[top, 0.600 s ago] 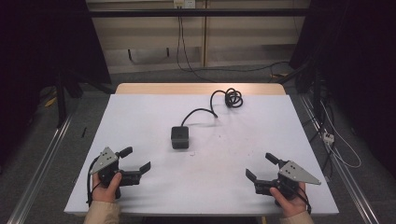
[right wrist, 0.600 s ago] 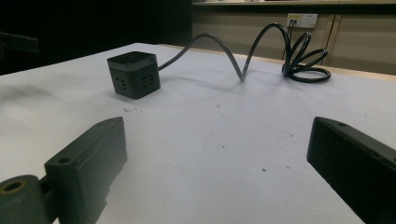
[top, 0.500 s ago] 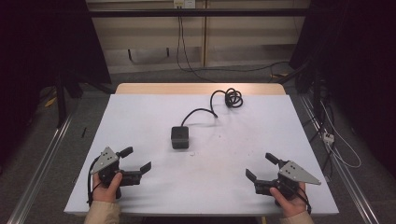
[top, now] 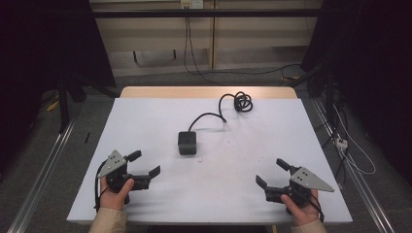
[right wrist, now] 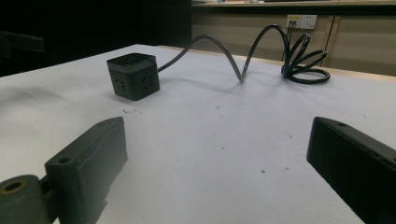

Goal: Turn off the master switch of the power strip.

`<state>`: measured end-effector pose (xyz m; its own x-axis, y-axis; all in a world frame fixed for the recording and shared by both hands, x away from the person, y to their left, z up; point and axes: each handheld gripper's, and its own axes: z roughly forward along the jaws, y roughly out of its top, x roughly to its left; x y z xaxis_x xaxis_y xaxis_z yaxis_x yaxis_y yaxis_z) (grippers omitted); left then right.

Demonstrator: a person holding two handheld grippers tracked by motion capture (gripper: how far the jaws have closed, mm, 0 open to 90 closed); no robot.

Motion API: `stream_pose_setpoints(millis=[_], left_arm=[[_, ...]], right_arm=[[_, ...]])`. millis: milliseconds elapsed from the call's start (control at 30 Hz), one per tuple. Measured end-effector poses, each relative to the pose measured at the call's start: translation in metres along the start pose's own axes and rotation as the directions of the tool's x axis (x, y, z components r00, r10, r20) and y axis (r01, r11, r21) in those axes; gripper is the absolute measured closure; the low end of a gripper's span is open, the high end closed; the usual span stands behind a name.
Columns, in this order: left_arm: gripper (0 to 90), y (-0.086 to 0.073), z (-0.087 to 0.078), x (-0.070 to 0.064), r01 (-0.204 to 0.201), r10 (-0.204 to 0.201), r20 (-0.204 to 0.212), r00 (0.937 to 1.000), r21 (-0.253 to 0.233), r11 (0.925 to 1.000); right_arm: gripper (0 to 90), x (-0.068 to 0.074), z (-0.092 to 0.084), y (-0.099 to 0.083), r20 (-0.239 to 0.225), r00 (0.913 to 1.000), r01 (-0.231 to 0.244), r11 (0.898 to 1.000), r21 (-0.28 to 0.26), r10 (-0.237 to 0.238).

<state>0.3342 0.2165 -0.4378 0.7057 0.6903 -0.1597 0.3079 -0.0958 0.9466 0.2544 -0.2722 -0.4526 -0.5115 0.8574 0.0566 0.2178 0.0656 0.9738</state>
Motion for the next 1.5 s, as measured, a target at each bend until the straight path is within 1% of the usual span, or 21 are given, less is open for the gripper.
stream_pose_setpoints(millis=[300, 400, 533, 833, 1133, 1500], left_arm=[[2.5, 0.005, 0.007, -0.002, 0.005, -0.005, 0.005, 1.0, -0.002, 1.0], [2.4, 0.006, 0.009, -0.002, 0.013, -0.013, -0.002, 0.9999, 0.0, 0.9999], [2.4, 0.009, 0.012, -0.003, 0.005, -0.005, 0.002, 1.0, 0.002, 1.0], [2.4, 0.015, 0.02, -0.004, 0.013, -0.013, 0.006, 0.9999, -0.001, 0.9999], [3.3, 0.019, 0.028, -0.006, -0.003, 0.002, 0.02, 0.9998, 0.013, 0.9999], [4.3, 0.022, 0.035, -0.006, 0.002, -0.003, 0.027, 0.9996, 0.008, 1.0]], right_arm=[[4.6, -0.001, 0.001, 0.0, -0.002, 1.0, -0.002, 1.0, -0.001, 0.002], [4.6, -0.001, 0.001, 0.0, -0.002, 1.0, -0.001, 1.0, -0.001, 0.001], [4.6, -0.001, 0.0, 0.0, 0.0, 1.0, -0.003, 1.0, -0.001, 0.003], [4.7, -0.001, -0.002, 0.0, 0.003, 1.0, -0.001, 1.0, -0.002, 0.001], [4.7, -0.001, -0.003, 0.0, 0.005, 1.0, -0.001, 1.0, 0.0, 0.001], [4.7, -0.001, -0.003, 0.0, 0.006, 1.0, -0.001, 1.0, 0.0, 0.001]])
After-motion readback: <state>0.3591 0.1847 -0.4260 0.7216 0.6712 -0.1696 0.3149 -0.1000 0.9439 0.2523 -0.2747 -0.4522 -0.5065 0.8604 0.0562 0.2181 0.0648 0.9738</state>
